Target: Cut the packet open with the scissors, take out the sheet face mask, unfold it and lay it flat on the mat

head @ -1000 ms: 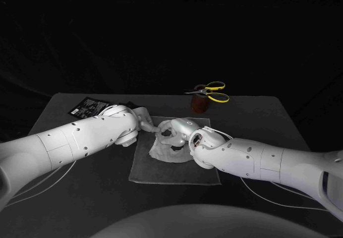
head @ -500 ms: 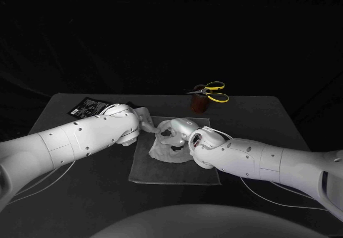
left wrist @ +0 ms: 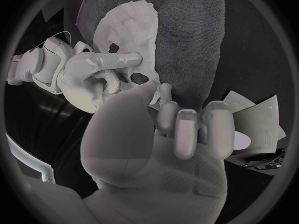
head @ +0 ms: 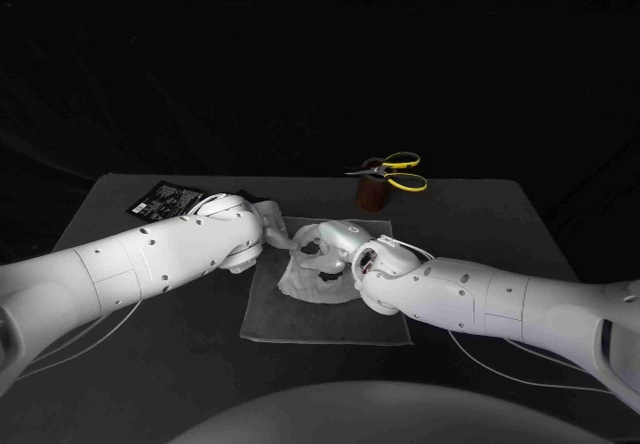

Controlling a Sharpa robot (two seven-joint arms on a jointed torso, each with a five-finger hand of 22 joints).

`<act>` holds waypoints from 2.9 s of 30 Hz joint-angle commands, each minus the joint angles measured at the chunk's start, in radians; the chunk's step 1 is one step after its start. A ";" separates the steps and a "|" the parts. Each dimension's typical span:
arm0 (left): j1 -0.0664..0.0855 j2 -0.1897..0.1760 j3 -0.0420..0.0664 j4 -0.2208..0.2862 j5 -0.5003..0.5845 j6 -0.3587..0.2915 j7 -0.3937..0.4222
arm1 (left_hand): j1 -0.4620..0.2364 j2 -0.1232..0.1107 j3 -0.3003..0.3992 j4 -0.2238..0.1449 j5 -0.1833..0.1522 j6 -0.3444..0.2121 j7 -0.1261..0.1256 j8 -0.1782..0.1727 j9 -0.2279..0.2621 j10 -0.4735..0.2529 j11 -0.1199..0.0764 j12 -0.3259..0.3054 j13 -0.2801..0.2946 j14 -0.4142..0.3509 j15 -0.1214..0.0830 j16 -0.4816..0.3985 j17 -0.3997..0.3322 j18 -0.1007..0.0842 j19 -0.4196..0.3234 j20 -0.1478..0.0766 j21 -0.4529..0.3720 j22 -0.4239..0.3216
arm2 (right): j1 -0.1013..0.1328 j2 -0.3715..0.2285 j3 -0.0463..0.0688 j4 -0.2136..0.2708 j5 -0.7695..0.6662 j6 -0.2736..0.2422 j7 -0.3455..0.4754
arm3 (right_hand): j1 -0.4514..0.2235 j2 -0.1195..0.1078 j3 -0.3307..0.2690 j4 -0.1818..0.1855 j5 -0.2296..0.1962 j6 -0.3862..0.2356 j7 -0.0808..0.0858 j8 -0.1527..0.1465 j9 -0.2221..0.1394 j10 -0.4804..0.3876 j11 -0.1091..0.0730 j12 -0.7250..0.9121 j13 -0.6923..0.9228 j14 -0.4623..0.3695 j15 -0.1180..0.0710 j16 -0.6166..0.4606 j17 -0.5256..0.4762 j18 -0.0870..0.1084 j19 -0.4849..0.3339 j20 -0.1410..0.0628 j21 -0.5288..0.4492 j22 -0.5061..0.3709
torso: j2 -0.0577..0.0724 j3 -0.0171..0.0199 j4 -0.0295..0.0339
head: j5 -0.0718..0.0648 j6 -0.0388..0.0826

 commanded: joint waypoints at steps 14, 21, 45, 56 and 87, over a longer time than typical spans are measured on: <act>-0.013 0.021 -0.015 -0.008 0.024 0.060 -0.011 | 0.085 0.014 0.091 -0.055 -0.001 0.014 -0.008 0.009 -0.009 0.007 -0.012 0.003 0.007 0.095 -0.015 0.000 0.222 -0.016 0.006 -0.009 0.007 0.113 | -0.016 -0.006 -0.013 -0.027 -0.012 0.093 -0.095 | 0.012 -0.001 -0.002 -0.007 0.004 0.000 0.005 0.003 -0.001 0.000 0.002 0.005 0.019 0.067 -0.005 0.004 0.108 0.012 -0.003 -0.004 -0.004 0.101 | 0.000 0.0013 -0.0011 | 0.000 0.000; -0.013 0.024 -0.017 -0.013 0.052 0.046 0.009 | 0.108 0.020 0.187 -0.120 -0.001 0.022 -0.008 0.030 -0.004 0.011 -0.014 0.001 0.011 0.097 -0.017 0.003 0.229 -0.017 0.008 -0.011 0.009 0.116 | -0.016 -0.006 -0.013 -0.028 -0.013 0.094 -0.096 | 0.013 -0.001 -0.002 -0.007 0.005 0.001 0.006 0.003 -0.002 0.000 0.002 0.005 0.020 0.067 -0.005 0.004 0.108 0.012 -0.003 -0.004 -0.005 0.100 | 0.000 0.0012 0.0001 | 0.000 0.000; -0.012 -0.014 -0.011 -0.027 0.123 -0.085 0.094 | 0.016 -0.011 0.426 -0.266 0.011 0.017 0.002 0.096 0.064 0.038 -0.008 -0.003 0.015 0.101 -0.012 0.009 0.245 -0.020 0.016 -0.002 0.021 0.130 | -0.016 -0.009 -0.013 -0.027 -0.018 0.093 -0.098 | 0.013 0.000 -0.002 -0.007 0.005 0.001 0.006 0.002 -0.002 0.000 0.003 0.005 0.019 0.067 -0.005 0.004 0.108 0.012 -0.003 -0.004 -0.006 0.100 | 0.000 -0.0003 -0.0002 | 0.002 0.000; -0.008 -0.034 -0.008 -0.035 0.035 -0.102 0.112 | 0.009 -0.013 0.436 -0.272 0.011 0.017 0.001 0.099 0.069 0.039 -0.009 -0.003 0.016 0.101 -0.013 0.009 0.246 -0.020 0.017 -0.003 0.022 0.131 | -0.016 -0.012 -0.013 -0.024 -0.021 0.091 -0.098 | 0.014 0.001 -0.003 -0.008 0.005 0.002 0.006 0.002 -0.002 -0.001 0.003 0.005 0.019 0.067 -0.005 0.004 0.108 0.012 -0.003 -0.004 -0.004 0.101 | 0.000 0.0002 -0.0004 | 0.006 0.000; -0.011 -0.245 0.001 0.173 0.516 -0.164 0.327 | -0.080 -0.020 0.435 -0.238 0.001 -0.202 0.082 0.040 0.023 -0.383 0.068 -0.641 -0.717 -0.136 0.049 -0.380 -0.388 0.115 -0.325 0.046 -0.572 -0.472 | -0.016 -0.051 -0.014 0.017 0.175 -0.150 0.237 | 0.023 0.009 -0.001 -0.014 0.005 0.019 0.010 0.008 0.000 -0.004 0.006 0.001 0.015 0.066 -0.003 0.002 0.104 0.013 -0.005 -0.003 -0.013 0.099 | 0.000 -0.0015 0.0003 | 0.016 0.000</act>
